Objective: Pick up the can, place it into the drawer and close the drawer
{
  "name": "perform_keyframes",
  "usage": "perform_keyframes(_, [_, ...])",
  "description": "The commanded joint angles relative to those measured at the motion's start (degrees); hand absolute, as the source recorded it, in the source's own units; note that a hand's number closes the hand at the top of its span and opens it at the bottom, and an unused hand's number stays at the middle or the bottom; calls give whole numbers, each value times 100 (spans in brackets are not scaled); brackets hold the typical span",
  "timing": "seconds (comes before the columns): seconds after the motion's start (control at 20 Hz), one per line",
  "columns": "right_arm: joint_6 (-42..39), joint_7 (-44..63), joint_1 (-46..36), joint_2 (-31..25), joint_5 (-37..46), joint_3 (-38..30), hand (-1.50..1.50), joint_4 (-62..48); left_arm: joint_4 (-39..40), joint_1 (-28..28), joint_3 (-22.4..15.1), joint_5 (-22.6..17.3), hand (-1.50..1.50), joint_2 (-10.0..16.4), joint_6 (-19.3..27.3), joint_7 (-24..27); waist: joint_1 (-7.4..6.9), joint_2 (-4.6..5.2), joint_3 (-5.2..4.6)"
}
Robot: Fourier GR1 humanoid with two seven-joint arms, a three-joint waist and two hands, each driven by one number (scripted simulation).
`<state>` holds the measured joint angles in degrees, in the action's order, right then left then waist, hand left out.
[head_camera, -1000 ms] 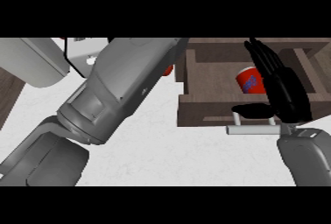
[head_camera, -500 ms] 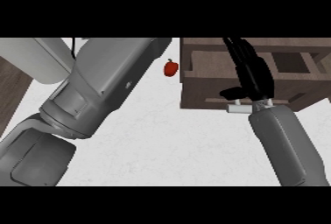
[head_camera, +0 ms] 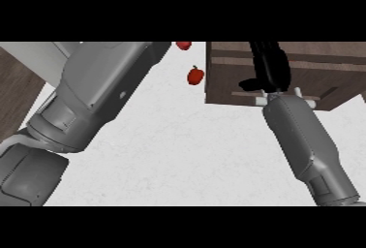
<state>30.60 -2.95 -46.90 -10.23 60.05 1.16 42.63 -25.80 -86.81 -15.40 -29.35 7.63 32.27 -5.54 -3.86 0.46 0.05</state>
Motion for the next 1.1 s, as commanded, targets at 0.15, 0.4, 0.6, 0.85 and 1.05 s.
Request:
perform_keyframes(0.15, [529, 45, -1207, -16, 160, -349, -150, -1309, -578, 339, -72, 78, -150, 397, -250, -377, -80, 25, -1])
perform_keyframes(0.4, [748, -35, -1605, -81, 246, -440, -150, -1850, -1174, 757, -121, 79, -150, 665, -331, -564, -244, 32, -2])
perform_keyframes(0.6, [869, 51, -1916, -60, 261, -537, -150, -2174, -1477, 985, -158, 99, -150, 779, -345, -753, -263, 42, -2])
perform_keyframes(0.85, [916, -390, -2089, -58, -100, -836, -150, -2217, -1889, 1319, -198, 132, -150, 827, -314, -716, -258, 59, 5])
perform_keyframes(1.05, [700, -867, -2237, 39, -617, -1220, -150, -2051, -2146, 1485, -147, 56, -150, 1136, -535, -900, -308, 32, 10])
